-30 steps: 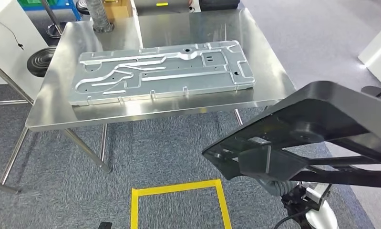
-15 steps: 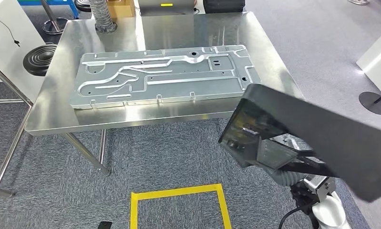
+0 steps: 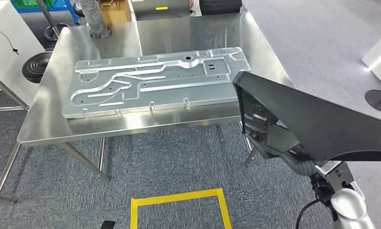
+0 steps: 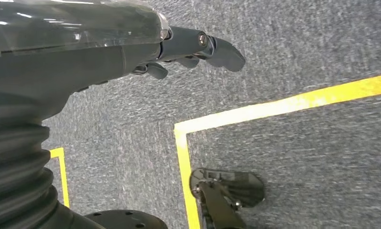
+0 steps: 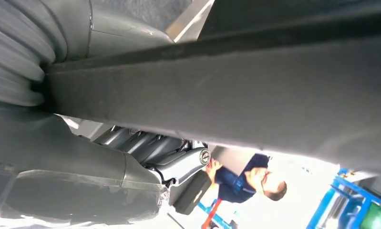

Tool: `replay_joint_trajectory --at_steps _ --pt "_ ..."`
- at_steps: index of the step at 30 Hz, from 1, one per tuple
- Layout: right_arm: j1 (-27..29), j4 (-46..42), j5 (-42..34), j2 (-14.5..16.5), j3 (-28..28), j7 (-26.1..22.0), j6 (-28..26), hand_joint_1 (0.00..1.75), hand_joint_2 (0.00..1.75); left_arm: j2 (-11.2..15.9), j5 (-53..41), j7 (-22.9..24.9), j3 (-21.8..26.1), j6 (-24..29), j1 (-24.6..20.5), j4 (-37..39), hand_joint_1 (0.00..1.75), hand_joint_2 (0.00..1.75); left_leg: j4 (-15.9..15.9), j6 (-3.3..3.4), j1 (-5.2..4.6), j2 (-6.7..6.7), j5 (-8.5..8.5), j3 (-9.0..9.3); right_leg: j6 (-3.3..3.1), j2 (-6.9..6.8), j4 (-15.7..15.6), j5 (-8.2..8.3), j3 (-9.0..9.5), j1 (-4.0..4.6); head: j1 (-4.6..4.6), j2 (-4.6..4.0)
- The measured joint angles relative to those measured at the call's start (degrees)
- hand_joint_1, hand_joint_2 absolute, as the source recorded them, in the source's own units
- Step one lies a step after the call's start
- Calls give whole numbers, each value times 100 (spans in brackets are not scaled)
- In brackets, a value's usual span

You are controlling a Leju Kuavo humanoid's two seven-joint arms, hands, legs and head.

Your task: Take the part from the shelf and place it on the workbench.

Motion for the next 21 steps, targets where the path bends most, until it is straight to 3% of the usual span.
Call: replay_joint_trajectory --at_steps 2,3,4,7,8,9,13,15,17,18,19,21 --pt "-60 53 9 -35 -15 48 4 155 175 0 6 1 1 -4 5 0 0 175 772 -23 8 1 -263 -450 -30 -1 0 -51 55 9 -1 1" --pt "-85 85 21 -52 -16 73 5 155 175 0 11 1 1 -4 11 0 0 175 988 -28 8 1 -269 -609 -34 1 1 -80 90 13 -1 1" --pt "-114 121 41 -73 -16 99 5 155 175 0 16 -1 2 -5 16 0 0 175 975 -24 8 1 -137 -664 -32 4 2 -114 135 16 -1 1" --pt "-247 245 102 -157 -16 161 5 155 175 1 33 -19 2 -6 18 0 0 175 -72 49 -7 3 627 -333 5 14 11 -232 287 33 0 0" --pt "-306 296 118 -186 -16 182 3 155 175 1 41 -24 1 -8 15 0 0 175 -376 82 -16 3 751 -220 27 19 20 -260 305 40 1 -1" --pt "-365 347 140 -217 -16 204 0 155 175 2 50 -27 1 -12 13 0 0 175 -541 110 -26 2 787 -163 52 22 25 -275 302 48 1 -1" --pt "-624 567 266 -372 -14 285 -5 155 175 2 68 -28 5 -22 14 0 0 175 -676 212 -18 -8 753 -104 174 12 102 -351 261 27 2 1" --pt "-823 718 356 -449 -7 322 -5 155 175 2 79 -29 7 -23 2 0 0 175 -721 255 4 -6 750 -55 228 6 598 -576 10 3 2 1" --pt "-1024 915 453 -493 24 361 -4 155 175 1 92 -28 7 -25 -2 0 0 175 -720 274 5 -4 718 -30 276 6 1374 -829 -456 -17 2 1" --pt "-1124 1028 504 -509 56 381 -3 155 175 1 105 -28 9 -25 2 0 0 175 -718 275 5 -5 697 -10 294 5 1626 -844 -643 -32 2 1" --pt "-1240 1144 554 -527 100 399 -2 155 175 0 120 -28 11 -23 8 0 0 175 -713 271 6 -7 673 18 306 4 1653 -737 -722 -47 2 1" --pt "-1561 1414 633 -578 218 419 -1 155 175 0 153 -30 16 -19 14 0 0 175 -698 244 10 -14 611 99 317 1 1056 -234 -552 -81 2 0"
